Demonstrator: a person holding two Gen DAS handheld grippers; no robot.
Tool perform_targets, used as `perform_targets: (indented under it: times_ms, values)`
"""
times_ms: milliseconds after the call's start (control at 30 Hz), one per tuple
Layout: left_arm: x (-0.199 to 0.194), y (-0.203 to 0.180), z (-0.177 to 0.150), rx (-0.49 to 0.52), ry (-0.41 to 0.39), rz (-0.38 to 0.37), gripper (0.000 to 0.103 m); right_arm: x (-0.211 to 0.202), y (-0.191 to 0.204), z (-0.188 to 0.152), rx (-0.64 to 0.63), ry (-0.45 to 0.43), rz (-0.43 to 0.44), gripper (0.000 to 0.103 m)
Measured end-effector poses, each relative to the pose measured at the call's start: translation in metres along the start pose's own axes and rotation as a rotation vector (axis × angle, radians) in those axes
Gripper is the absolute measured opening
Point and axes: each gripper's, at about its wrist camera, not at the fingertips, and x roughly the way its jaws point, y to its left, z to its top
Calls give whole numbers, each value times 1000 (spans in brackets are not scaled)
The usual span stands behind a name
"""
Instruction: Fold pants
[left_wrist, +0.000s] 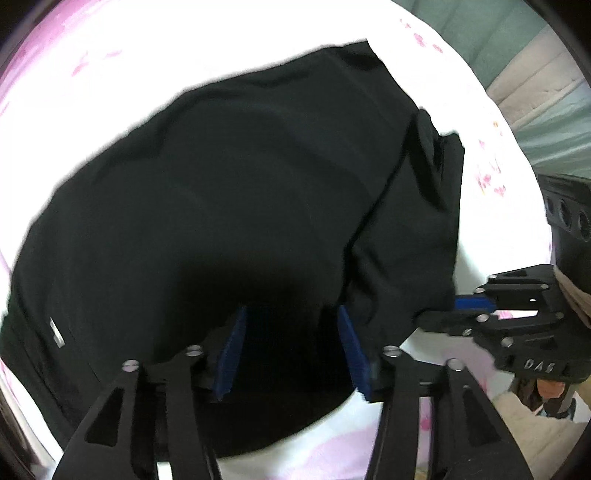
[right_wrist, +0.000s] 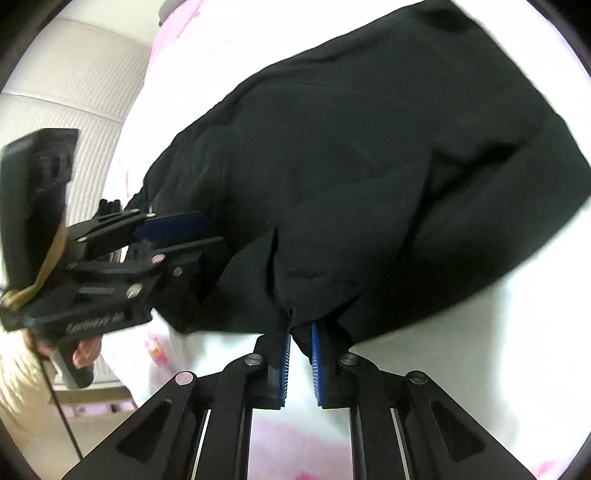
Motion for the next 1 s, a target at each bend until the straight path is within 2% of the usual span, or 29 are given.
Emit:
perform_targets:
  times_ms: [100, 233, 300, 367, 400, 467, 567, 633, 667, 700, 733, 833, 933, 1000]
  values:
    - [12, -6, -17, 8, 29, 31, 56, -3, -10, -27, 47, 21, -17, 9]
    - [18, -14, -29, 36, 45, 89, 61, 4, -22, -43, 74, 64, -55, 9]
    - [22, -17, -35, 48, 61, 107, 65, 10, -21, -49, 85, 83, -48, 9]
    - [29, -17, -43, 59, 91, 129, 66, 12, -24, -53, 126, 85, -25, 10]
    - [31, -17, -46, 62, 100, 140, 66, 11, -27, -56, 158, 88, -9, 11]
    - [31, -15, -51, 64, 98, 153, 66, 7, -33, -62, 201, 101, -12, 20]
    - [26, -13, -53, 46, 104, 151, 66, -3, -33, -77, 208, 144, -89, 22]
    - [18, -11, -56, 31, 109, 149, 66, -23, -31, -83, 179, 112, -139, 22]
    - [11, -10, -55, 18, 95, 151, 66, -37, -31, -83, 164, 72, -182, 29]
    - [5, -9, -54, 1, 75, 150, 66, -49, -31, -79, 163, 32, -216, 38]
    - [-4, -10, -51, -16, 48, 149, 66, -63, -34, -74, 173, -21, -243, 41]
    - [-32, -16, -37, -59, -56, 145, 66, -101, -49, -44, 236, -192, -297, 44]
    - [-51, -29, -20, -57, -124, 145, 66, -111, -64, -9, 246, -265, -374, 48]
    - [-56, -45, -16, -47, -149, 124, 66, -106, -75, 8, 250, -264, -419, 48]
